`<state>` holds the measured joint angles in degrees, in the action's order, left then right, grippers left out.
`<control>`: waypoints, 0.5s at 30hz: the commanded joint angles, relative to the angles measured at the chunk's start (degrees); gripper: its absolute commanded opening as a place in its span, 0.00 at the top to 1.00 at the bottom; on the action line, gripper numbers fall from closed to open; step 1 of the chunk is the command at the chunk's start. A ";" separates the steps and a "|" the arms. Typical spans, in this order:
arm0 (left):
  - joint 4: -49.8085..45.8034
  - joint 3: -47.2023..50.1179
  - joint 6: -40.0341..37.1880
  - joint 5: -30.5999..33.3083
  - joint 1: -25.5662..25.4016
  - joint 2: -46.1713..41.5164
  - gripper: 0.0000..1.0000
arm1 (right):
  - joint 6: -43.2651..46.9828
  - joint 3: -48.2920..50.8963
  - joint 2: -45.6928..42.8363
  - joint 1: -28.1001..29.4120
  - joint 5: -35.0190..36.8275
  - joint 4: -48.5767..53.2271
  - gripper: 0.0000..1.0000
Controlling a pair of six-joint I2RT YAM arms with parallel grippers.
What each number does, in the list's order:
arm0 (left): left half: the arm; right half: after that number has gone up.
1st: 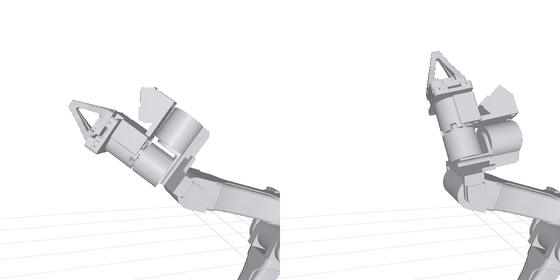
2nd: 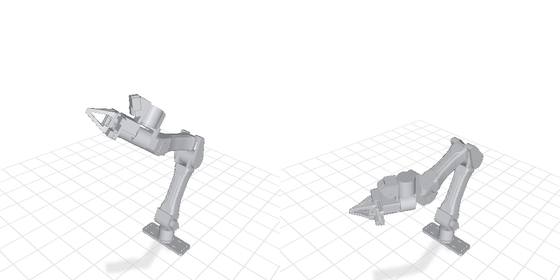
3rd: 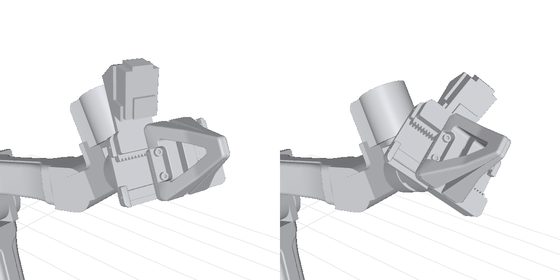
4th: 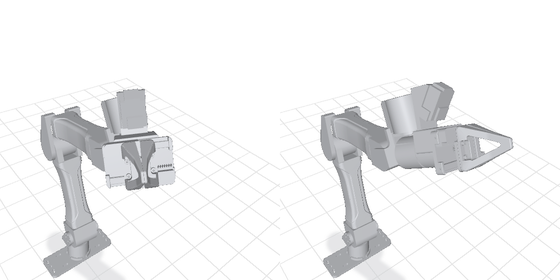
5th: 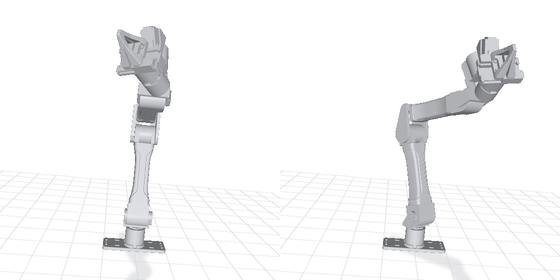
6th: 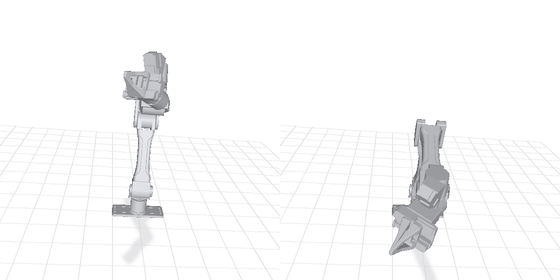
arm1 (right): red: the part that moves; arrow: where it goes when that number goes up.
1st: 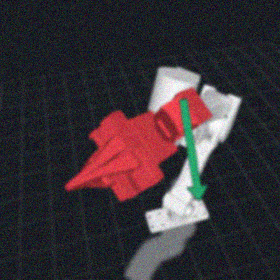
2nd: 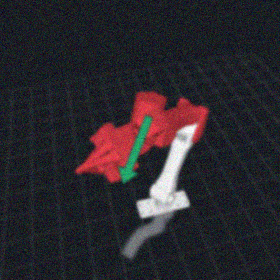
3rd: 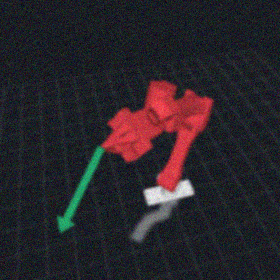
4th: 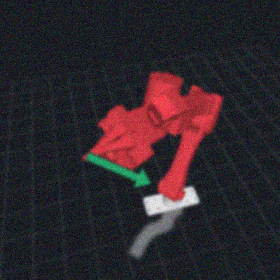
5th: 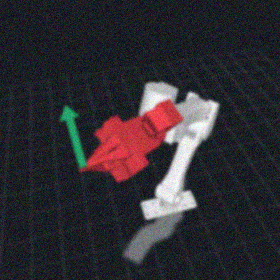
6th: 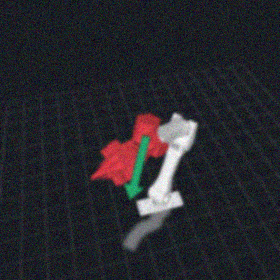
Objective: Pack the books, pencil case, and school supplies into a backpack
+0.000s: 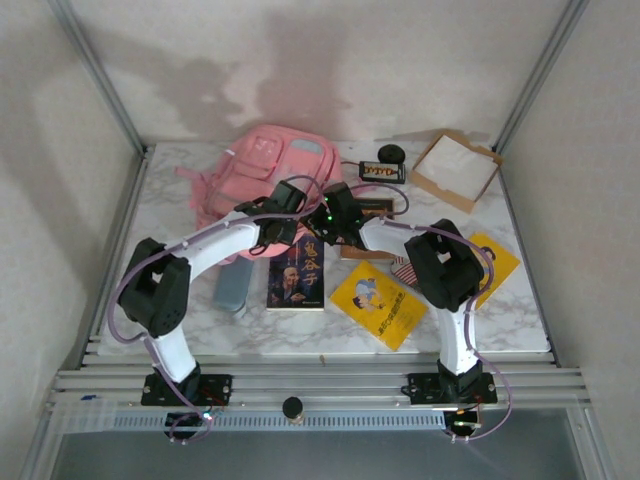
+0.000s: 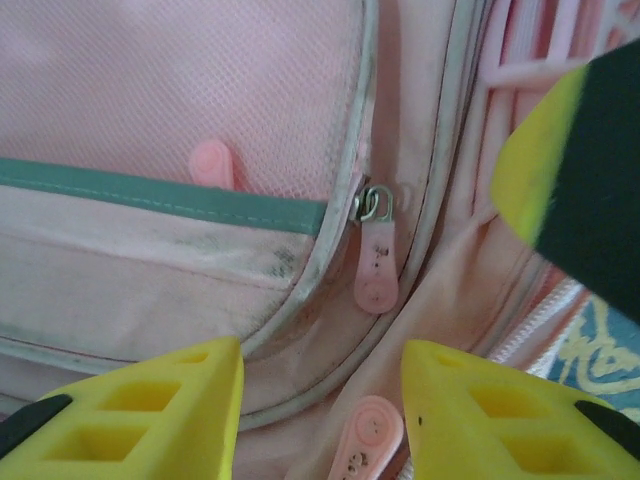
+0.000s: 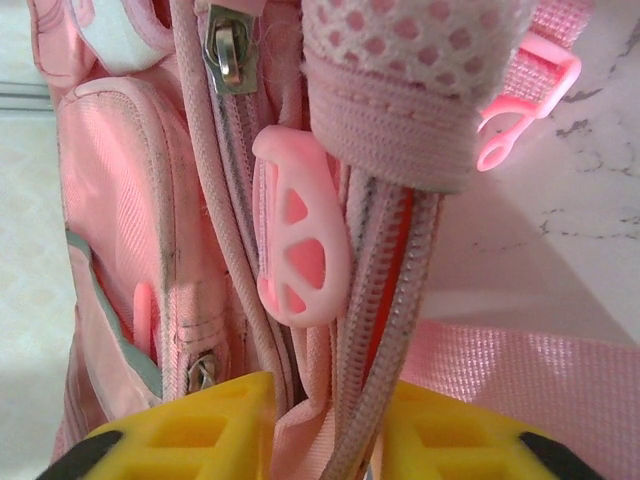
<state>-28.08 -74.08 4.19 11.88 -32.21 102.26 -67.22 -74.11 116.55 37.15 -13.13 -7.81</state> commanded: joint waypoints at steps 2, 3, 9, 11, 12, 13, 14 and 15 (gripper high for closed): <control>-3.90 -2.80 -0.94 0.72 -0.15 2.82 0.57 | 0.33 -0.74 1.06 0.11 1.30 -0.03 0.79; -4.04 -3.07 -0.86 1.18 -0.14 3.29 0.58 | 0.42 -0.60 0.97 0.12 1.34 -0.25 0.80; -5.82 -3.74 0.02 -1.57 -0.23 3.75 0.61 | 0.69 -0.58 1.30 -0.05 1.49 -0.44 0.89; -6.78 -3.44 0.03 -1.26 -0.23 3.48 0.61 | 0.69 -0.56 1.46 -0.06 1.52 -0.60 0.92; -7.57 -3.44 0.25 -0.10 -0.23 3.60 0.61 | 0.69 -0.47 1.48 -0.06 1.50 -0.79 0.94; -8.23 -3.39 0.53 0.84 -0.23 3.73 0.61 | 0.69 -0.51 1.42 -0.06 1.52 -0.97 0.95; -8.56 -3.07 0.57 1.27 -0.14 3.82 0.61 | 0.60 -0.29 1.57 -0.06 1.33 -1.25 0.97; -8.54 -2.70 0.48 1.23 -0.18 3.83 0.62 | 0.51 -0.26 1.52 -0.06 1.30 -1.48 0.98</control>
<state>-32.36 -76.47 4.29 11.38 -32.21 105.30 -66.89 -74.11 116.95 37.15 -13.04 -7.75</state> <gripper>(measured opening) 0.386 0.073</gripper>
